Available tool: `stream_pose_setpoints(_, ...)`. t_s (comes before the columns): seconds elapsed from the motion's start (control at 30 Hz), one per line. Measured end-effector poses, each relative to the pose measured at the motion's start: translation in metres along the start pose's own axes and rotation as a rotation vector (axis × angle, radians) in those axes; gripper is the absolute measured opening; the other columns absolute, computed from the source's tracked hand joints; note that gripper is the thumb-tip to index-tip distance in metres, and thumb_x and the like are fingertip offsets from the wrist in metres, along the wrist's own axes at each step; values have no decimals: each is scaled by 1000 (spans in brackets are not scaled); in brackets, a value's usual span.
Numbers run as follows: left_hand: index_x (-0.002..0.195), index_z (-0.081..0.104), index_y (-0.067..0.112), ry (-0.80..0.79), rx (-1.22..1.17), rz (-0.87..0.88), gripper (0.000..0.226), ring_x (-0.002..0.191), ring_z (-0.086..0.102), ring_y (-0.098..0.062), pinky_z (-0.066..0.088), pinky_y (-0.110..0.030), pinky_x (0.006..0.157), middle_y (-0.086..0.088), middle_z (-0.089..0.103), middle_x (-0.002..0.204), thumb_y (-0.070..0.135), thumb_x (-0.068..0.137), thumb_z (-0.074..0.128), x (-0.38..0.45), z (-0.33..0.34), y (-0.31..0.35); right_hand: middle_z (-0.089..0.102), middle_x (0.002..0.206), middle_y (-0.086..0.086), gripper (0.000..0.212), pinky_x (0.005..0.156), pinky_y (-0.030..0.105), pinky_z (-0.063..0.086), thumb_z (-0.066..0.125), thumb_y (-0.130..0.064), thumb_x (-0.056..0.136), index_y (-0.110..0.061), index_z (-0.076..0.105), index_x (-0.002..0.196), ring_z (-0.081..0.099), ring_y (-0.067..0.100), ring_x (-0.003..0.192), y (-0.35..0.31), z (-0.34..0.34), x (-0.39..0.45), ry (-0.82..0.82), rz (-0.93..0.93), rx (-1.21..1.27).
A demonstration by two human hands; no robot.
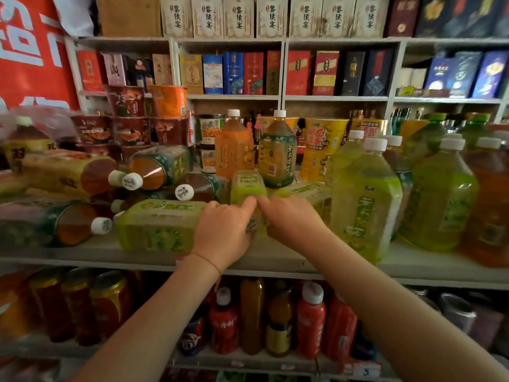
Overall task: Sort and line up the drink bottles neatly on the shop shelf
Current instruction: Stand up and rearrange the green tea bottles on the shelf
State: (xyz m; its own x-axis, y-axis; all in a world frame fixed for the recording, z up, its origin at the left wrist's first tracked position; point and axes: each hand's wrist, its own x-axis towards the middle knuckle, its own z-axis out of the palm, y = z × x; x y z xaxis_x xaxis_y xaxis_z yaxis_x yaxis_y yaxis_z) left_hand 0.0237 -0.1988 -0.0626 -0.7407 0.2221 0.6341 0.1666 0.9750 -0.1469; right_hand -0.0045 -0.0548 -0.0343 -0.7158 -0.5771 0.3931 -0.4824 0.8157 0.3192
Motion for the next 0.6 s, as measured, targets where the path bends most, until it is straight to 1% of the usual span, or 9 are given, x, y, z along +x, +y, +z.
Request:
stream_pose_setpoints(0.07, 121, 45, 26, -4, -10, 0, 29, 88, 65, -23, 34, -35, 73, 3, 68, 93, 34, 94, 54, 1, 0, -1, 56, 100, 4, 30, 57, 33, 37, 58, -21, 92, -13, 46, 119, 63, 27, 87, 6, -10, -4, 95, 33, 73)
stream_pose_setpoints(0.13, 123, 48, 26, 6, -36, -20, 37, 100, 61, -23, 39, -36, 78, 1, 65, 106, 45, 93, 55, 4, 2, -1, 50, 96, 1, 27, 55, 30, 37, 59, -25, 92, -12, 50, 114, 58, 23, 82, 14, -23, -7, 246, 64, 167)
stream_pose_setpoints(0.2, 116, 57, 20, 54, -99, -42, 57, 102, 55, -24, 45, -36, 80, -4, 58, 109, 67, 84, 55, 9, 5, 2, 54, 98, 0, 27, 56, 33, 48, 60, -27, 92, -11, 55, 113, 58, 20, 78, 20, -37, -5, 403, 98, 271)
stream_pose_setpoints(0.27, 111, 55, 15, 94, -275, -78, 73, 102, 51, -20, 46, -32, 81, -2, 53, 108, 78, 76, 55, 15, 3, 9, 59, 100, 2, 28, 61, 37, 54, 60, -28, 92, -9, 57, 113, 59, 20, 77, 27, -50, 0, 500, 157, 369)
stream_pose_setpoints(0.33, 126, 43, 15, 19, -536, -176, 88, 105, 51, -14, 46, -28, 81, 2, 51, 117, 81, 70, 63, 20, -2, 17, 61, 100, 2, 30, 65, 36, 54, 59, -31, 93, -10, 57, 115, 60, 20, 80, 36, -58, 8, 502, 249, 448)
stream_pose_setpoints(0.4, 148, 25, 19, -26, -703, -211, 113, 114, 56, -15, 54, -32, 87, 1, 51, 137, 83, 64, 66, 24, -4, 26, 59, 92, 0, 25, 60, 30, 48, 56, -33, 95, -11, 57, 108, 56, 17, 77, 46, -61, 17, 445, 338, 500)
stream_pose_setpoints(0.43, 154, 16, 22, -32, -719, -207, 122, 122, 56, -17, 55, -37, 93, 0, 47, 146, 84, 62, 67, 25, -4, 30, 56, 87, 0, 22, 56, 29, 42, 54, -34, 96, -12, 55, 101, 53, 16, 73, 50, -61, 22, 413, 362, 501)
stream_pose_setpoints(0.5, 159, 6, 27, -54, -707, -209, 130, 140, 44, -21, 48, -44, 108, 0, 33, 161, 84, 61, 68, 29, -3, 39, 50, 80, -2, 22, 52, 28, 33, 51, -35, 97, -13, 49, 93, 46, 14, 65, 53, -58, 29, 366, 373, 447)
stream_pose_setpoints(0.6, 161, -4, 27, -145, -687, -264, 134, 147, 33, -25, 38, -45, 115, -6, 22, 165, 81, 62, 68, 42, -3, 48, 46, 79, -4, 24, 49, 26, 28, 46, -36, 101, -14, 45, 91, 42, 9, 60, 57, -58, 34, 342, 404, 334)
